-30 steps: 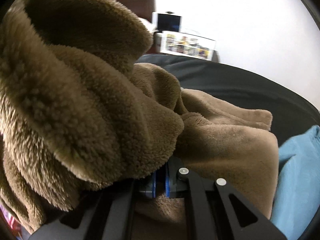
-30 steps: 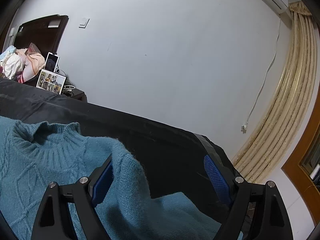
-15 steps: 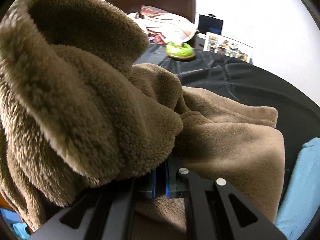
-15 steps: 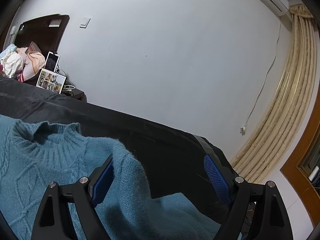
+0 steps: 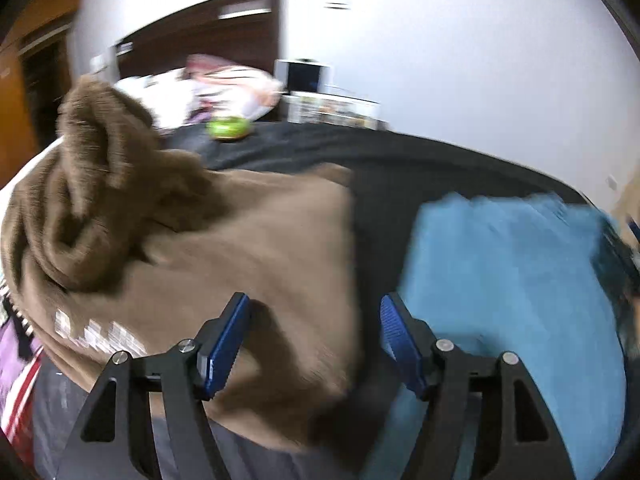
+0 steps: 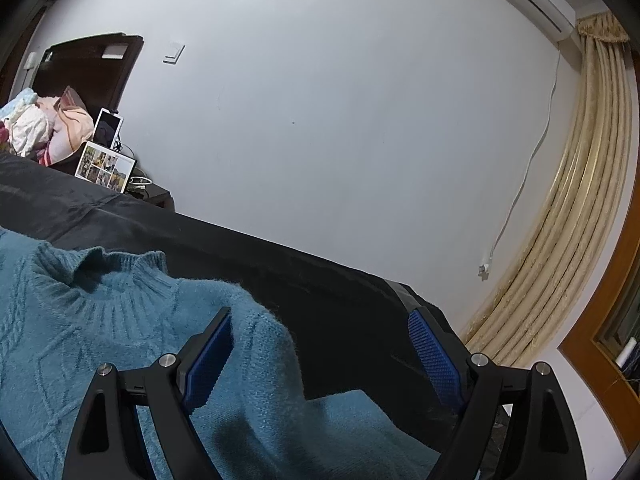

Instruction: Fold clothes

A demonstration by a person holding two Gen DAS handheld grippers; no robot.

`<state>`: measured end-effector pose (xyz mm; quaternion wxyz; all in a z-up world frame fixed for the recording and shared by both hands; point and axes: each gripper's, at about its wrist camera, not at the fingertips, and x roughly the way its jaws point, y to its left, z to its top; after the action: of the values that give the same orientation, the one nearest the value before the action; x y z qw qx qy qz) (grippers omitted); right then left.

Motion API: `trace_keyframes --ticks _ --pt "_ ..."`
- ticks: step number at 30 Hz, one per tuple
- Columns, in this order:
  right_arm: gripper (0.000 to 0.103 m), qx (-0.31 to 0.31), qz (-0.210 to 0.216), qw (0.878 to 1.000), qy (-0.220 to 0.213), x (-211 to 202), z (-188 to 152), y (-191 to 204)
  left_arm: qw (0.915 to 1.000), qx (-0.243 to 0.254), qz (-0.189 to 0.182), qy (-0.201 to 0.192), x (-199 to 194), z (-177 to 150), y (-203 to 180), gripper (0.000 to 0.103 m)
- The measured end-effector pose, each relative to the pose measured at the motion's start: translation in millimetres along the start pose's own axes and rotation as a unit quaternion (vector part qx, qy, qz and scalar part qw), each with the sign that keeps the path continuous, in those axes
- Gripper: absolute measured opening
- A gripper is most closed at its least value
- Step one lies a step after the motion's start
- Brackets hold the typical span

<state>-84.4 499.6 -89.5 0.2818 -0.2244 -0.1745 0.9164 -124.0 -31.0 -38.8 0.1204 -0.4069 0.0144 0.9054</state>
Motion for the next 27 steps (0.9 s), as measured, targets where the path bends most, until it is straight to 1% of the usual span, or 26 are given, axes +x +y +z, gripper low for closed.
trace_keyframes --ticks 3,4,8,11,13,14,17,21,22,23,24,26,27 --pt "0.088 0.002 0.001 1.000 -0.005 -3.0 -0.5 -0.9 0.9988 0.020 -0.041 0.019 -0.1 -18.3 -21.9 0.075" --pt "0.088 0.002 0.001 1.000 -0.007 -3.9 -0.6 -1.2 0.9982 0.023 -0.049 0.025 -0.5 -23.2 -26.7 0.076" --pt "0.088 0.012 0.001 1.000 -0.007 -4.7 -1.2 -5.3 0.9964 0.027 -0.058 0.056 16.1 -35.4 -40.8 0.076" --pt "0.088 0.022 0.004 1.000 -0.005 -4.2 -1.3 -9.2 0.9944 0.000 -0.076 0.073 33.7 -36.5 -40.6 0.076" --pt "0.088 0.030 0.006 1.000 -0.003 -3.1 -1.2 -12.0 0.9902 -0.034 -0.105 0.086 39.4 -35.2 -37.0 0.076" --pt "0.088 0.033 0.008 0.999 -0.001 -1.9 -1.0 -13.5 0.9889 -0.045 -0.112 0.086 43.5 -33.4 -36.4 0.077" --pt "0.088 0.041 0.011 0.999 0.003 -0.6 -2.0 -17.3 0.9891 -0.046 -0.113 0.083 47.7 -30.1 -44.3 0.077" --pt "0.088 0.042 0.012 0.999 0.004 0.8 -0.8 -16.1 0.9939 -0.009 -0.080 0.076 54.4 -28.3 -64.7 0.076" --pt "0.088 0.042 0.013 0.999 0.004 1.2 -0.4 -15.6 0.9946 -0.003 -0.071 0.075 54.9 -28.2 -66.9 0.069" --pt "0.088 0.042 0.013 0.999 0.004 1.6 0.1 -15.1 0.9951 -0.002 -0.065 0.074 54.5 -28.2 -66.6 0.059" --pt "0.088 0.042 0.013 0.999 0.004 1.9 0.5 -14.5 0.9956 0.000 -0.058 0.074 54.2 -28.2 -66.3 0.056" --pt "0.088 0.041 0.013 0.999 0.004 2.2 0.8 -13.5 0.9959 -0.007 -0.053 0.073 54.2 -26.6 -64.0 0.038" --pt "0.088 0.040 0.013 0.999 0.004 1.1 0.1 -14.5 0.9962 -0.011 -0.049 0.071 52.5 -25.5 -62.7 0.035"
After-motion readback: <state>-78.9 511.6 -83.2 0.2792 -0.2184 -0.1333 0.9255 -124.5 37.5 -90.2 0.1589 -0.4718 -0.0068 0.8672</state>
